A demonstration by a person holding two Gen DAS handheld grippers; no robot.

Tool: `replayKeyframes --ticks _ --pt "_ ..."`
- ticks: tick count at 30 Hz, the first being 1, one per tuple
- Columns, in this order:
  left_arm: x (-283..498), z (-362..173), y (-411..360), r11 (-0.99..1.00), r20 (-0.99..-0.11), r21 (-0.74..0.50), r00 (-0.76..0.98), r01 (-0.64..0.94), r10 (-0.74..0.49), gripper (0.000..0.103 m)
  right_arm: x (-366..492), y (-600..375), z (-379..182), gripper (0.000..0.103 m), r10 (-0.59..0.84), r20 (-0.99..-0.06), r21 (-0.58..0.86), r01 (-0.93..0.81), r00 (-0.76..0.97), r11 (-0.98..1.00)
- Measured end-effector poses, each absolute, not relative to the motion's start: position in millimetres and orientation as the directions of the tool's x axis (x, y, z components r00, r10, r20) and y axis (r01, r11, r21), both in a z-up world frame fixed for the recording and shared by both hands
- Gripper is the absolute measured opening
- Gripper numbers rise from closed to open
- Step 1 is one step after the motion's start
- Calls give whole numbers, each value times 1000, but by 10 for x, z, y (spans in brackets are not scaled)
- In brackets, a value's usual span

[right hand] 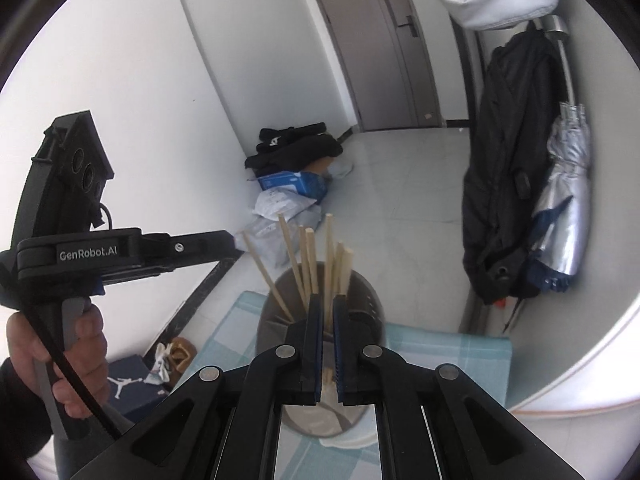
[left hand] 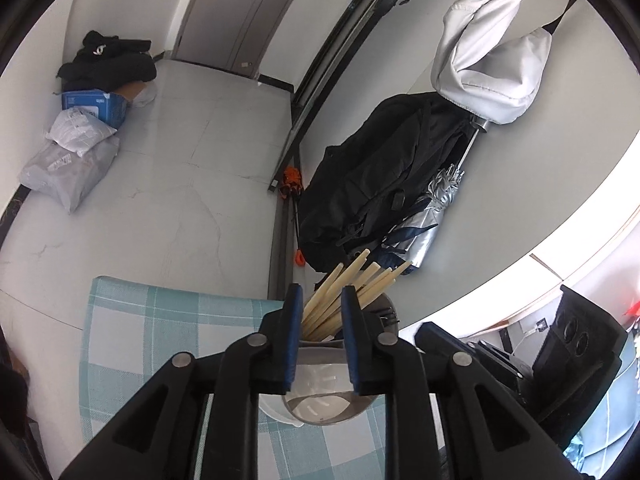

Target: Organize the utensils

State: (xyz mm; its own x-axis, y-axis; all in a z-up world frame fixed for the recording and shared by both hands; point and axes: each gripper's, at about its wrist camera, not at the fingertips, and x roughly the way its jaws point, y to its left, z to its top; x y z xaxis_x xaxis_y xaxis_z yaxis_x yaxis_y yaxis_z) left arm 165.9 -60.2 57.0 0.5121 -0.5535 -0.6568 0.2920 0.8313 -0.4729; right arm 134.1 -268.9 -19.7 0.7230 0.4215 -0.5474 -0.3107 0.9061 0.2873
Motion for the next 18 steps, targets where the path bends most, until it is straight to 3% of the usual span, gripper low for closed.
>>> replayKeyframes --ticks 5,8,9,14,16,18 --pt "1375 755 -545 848 -626 -458 581 266 -520 50 1051 -2857 -102 11 388 -524 296 -266 758 918" --pt "1182 878 -528 865 -602 -427 632 263 -489 64 862 -2886 14 24 372 -494 293 -253 786 922" --pt "1067 947 -529 877 -591 -403 657 260 -467 66 803 -2897 51 33 367 -484 291 -249 794 924" --pt "727 1161 -476 908 -545 -344 737 238 -399 83 478 -2854 220 51 364 -425 273 -266 829 924" --pt "591 1215 -467 915 -529 -323 756 242 -386 86 342 -2833 262 67 346 -405 263 -255 846 931" --pt "461 1248 -452 926 -523 -298 772 232 -361 88 233 -2826 286 70 325 -385 253 -240 864 937"
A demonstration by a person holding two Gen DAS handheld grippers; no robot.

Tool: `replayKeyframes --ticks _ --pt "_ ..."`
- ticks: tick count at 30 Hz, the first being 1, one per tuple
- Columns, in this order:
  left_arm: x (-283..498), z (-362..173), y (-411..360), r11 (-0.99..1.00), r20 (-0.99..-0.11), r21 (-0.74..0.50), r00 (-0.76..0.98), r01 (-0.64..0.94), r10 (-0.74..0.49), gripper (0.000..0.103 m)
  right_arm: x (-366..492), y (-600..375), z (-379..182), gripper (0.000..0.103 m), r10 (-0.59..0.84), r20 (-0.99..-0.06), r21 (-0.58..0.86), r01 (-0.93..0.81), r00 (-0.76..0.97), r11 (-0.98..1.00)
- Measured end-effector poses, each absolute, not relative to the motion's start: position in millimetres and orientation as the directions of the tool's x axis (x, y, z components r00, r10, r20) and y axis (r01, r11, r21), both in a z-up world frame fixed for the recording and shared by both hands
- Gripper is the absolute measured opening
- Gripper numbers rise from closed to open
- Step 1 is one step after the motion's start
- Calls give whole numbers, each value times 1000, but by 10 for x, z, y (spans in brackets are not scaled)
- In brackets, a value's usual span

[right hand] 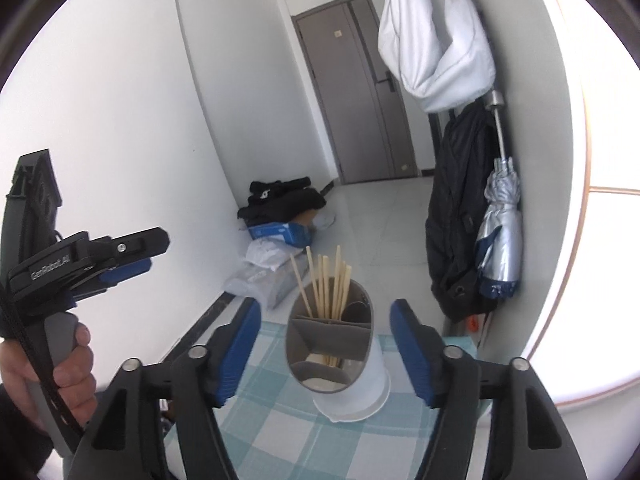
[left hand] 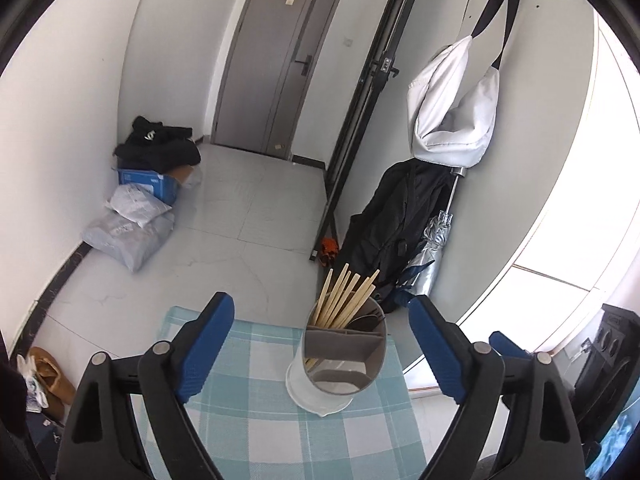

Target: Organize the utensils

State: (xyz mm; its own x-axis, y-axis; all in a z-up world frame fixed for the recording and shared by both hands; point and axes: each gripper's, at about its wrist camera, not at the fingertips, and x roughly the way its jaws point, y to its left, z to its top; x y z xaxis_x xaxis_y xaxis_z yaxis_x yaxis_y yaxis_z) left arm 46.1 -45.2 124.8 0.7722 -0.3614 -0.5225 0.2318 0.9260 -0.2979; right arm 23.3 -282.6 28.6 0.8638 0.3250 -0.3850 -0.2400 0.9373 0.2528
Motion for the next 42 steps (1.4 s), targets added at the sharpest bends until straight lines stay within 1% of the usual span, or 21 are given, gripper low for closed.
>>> replayKeyframes --ticks 1,3,5,8,11,16,22,28,33,38,42 --pt "408 1258 -441 929 -517 -290 779 231 -355 89 159 -2825 299 75 319 -368 250 -238 873 939" --pt "317 1269 -424 932 -502 -281 792 231 -347 93 67 -2833 315 80 307 -352 247 -228 884 942" --pt "209 1285 -406 939 -489 -265 809 219 -326 99 -22 -2836 324 80 308 -337 253 -230 890 940" --pt "80 1289 -378 945 -470 -253 827 209 -308 102 -141 -2834 326 85 296 -326 245 -222 898 944" --pt "-49 1279 -328 948 -448 -252 844 197 -295 102 -268 -2819 317 86 291 -309 237 -223 905 946" --pt "-219 1203 -260 958 -425 -229 867 174 -259 102 -484 -2759 285 95 289 -273 215 -235 918 948" --pt "-368 1073 -221 964 -401 -214 885 159 -235 102 -662 -2712 186 101 291 -243 200 -245 925 949" --pt "-475 986 -203 970 -369 -189 904 155 -217 102 -796 -2651 94 103 290 -225 164 -257 930 952" --pt "-440 877 -212 970 -390 -186 895 156 -218 102 -820 -2606 -2 103 271 -235 157 -238 933 958" --pt "-439 795 -189 975 -375 -181 907 131 -192 102 -809 -2598 -83 103 258 -245 159 -223 935 962" --pt "-438 682 -162 978 -382 -179 908 111 -173 102 -813 -2618 -162 103 255 -250 170 -217 934 961"
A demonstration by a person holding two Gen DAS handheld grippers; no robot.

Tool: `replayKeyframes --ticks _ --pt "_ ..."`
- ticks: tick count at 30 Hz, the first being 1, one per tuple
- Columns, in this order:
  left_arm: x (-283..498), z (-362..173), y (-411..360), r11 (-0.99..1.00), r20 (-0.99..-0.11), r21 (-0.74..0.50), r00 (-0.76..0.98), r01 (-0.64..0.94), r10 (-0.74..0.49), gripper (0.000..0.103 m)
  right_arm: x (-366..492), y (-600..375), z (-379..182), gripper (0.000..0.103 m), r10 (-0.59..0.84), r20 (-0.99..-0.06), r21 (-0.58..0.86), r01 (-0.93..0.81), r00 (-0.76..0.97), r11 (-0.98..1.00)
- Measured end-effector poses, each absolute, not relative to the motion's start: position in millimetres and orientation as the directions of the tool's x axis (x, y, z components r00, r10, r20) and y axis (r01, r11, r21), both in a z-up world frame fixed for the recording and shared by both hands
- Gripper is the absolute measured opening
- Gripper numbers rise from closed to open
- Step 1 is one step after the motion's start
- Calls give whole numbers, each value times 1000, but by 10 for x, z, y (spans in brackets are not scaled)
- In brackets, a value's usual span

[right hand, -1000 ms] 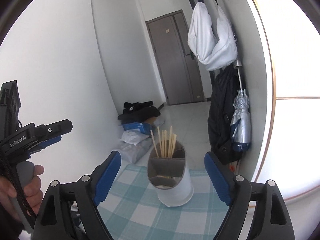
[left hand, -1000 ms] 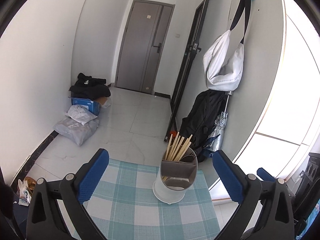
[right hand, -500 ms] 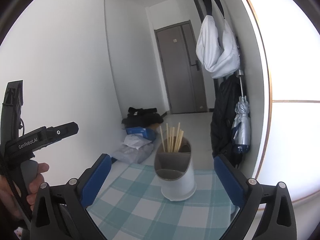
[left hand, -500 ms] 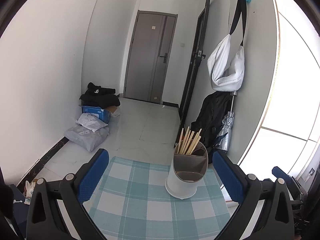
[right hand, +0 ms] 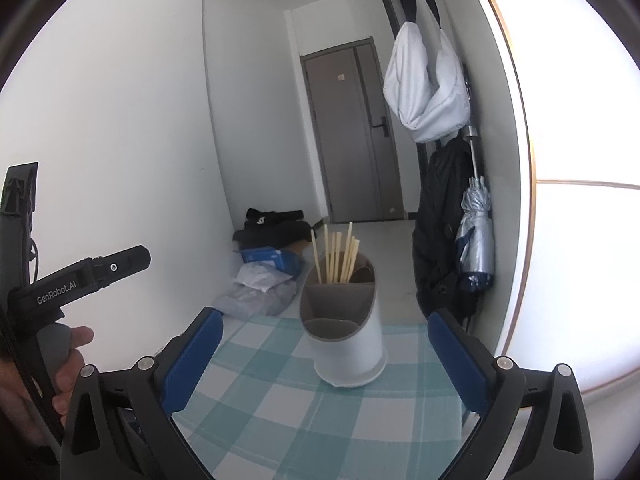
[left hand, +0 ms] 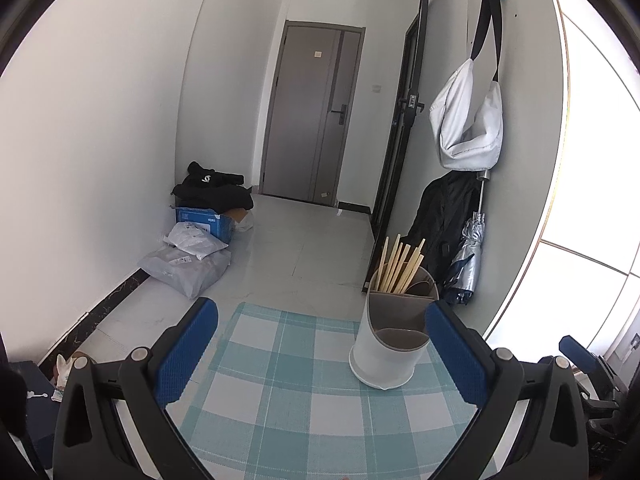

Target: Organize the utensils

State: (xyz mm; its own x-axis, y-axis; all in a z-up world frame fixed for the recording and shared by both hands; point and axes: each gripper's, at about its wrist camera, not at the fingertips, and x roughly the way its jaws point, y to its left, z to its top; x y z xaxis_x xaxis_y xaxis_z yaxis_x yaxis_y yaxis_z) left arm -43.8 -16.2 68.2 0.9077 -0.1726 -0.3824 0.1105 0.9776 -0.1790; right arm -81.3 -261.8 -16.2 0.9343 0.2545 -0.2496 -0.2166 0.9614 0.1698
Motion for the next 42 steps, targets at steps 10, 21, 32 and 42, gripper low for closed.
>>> replayKeyframes --ticks 10,21,32,42 --pt "-350 476 -183 981 -423 -156 890 114 -170 102 -786 -2564 -305 103 246 -278 150 -211 929 966" --pt "-326 456 -84 980 -427 -178 891 85 -155 102 -742 -2532 -407 103 257 -309 153 -218 916 964" --pt "-299 449 -60 984 -440 -166 888 64 -132 102 -761 -2578 -410 103 235 -309 165 -192 922 967" --pt "-313 430 -72 985 -446 -162 886 61 -128 102 -752 -2580 -432 103 237 -316 175 -189 919 966"
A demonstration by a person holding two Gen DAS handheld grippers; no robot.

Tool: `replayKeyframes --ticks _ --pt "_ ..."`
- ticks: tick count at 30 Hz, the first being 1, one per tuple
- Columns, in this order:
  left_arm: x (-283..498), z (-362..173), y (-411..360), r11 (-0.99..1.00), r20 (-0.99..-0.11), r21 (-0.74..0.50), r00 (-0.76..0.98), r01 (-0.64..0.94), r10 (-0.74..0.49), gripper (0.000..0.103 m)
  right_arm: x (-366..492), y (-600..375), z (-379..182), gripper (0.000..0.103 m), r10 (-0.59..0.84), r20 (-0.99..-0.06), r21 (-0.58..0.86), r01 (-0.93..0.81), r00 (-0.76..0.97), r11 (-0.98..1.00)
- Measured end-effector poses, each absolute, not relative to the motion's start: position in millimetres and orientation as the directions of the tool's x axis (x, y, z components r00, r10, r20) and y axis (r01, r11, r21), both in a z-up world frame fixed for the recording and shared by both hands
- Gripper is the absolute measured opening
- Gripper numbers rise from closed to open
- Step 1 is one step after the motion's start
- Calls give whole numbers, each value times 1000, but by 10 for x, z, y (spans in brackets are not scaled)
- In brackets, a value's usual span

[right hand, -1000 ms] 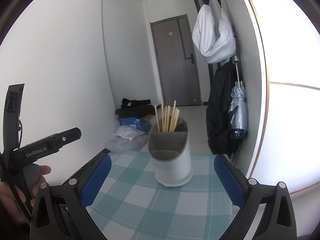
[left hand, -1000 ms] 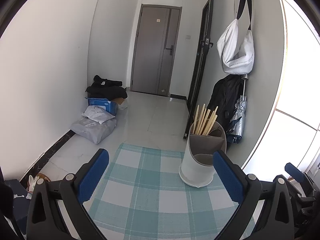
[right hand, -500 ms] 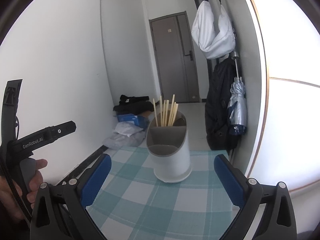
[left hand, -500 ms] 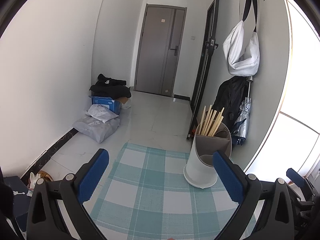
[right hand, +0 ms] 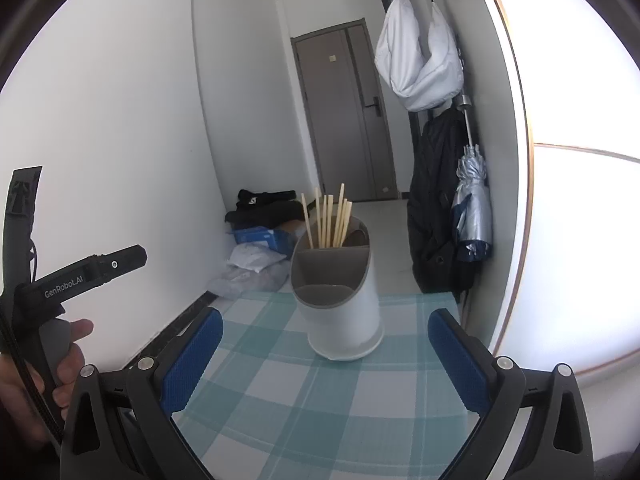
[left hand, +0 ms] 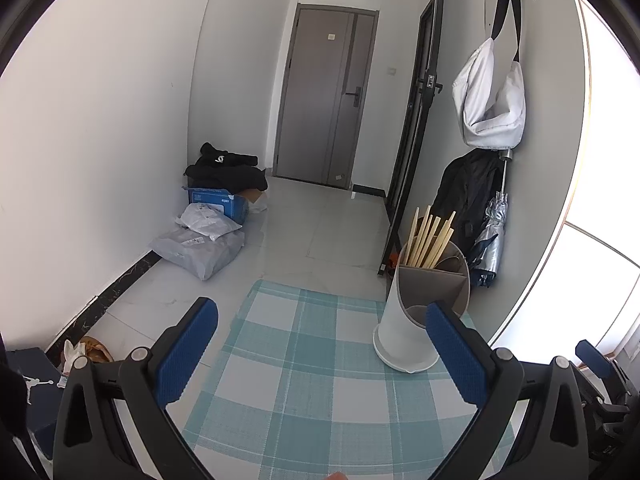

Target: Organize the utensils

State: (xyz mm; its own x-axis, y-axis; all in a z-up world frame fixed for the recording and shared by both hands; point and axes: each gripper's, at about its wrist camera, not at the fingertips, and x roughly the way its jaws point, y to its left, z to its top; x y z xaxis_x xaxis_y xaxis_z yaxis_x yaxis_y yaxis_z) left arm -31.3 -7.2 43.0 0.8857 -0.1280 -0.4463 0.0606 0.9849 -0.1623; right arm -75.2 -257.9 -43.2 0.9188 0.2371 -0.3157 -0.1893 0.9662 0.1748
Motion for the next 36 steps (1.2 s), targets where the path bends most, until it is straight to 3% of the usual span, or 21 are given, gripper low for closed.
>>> replayKeyframes --ticks 8,14,36 --pt "-307 400 -78 985 -463 -163 877 54 -125 102 -758 -2574 -444 103 233 -322 173 -185 918 967" --pt "-373 431 -104 991 -423 -131 902 39 -92 102 -782 -2578 -449 103 223 -324 168 -176 919 970" --pt "-312 381 -111 989 -476 -147 874 24 -92 102 -781 -2604 -464 103 222 -336 177 -170 916 969"
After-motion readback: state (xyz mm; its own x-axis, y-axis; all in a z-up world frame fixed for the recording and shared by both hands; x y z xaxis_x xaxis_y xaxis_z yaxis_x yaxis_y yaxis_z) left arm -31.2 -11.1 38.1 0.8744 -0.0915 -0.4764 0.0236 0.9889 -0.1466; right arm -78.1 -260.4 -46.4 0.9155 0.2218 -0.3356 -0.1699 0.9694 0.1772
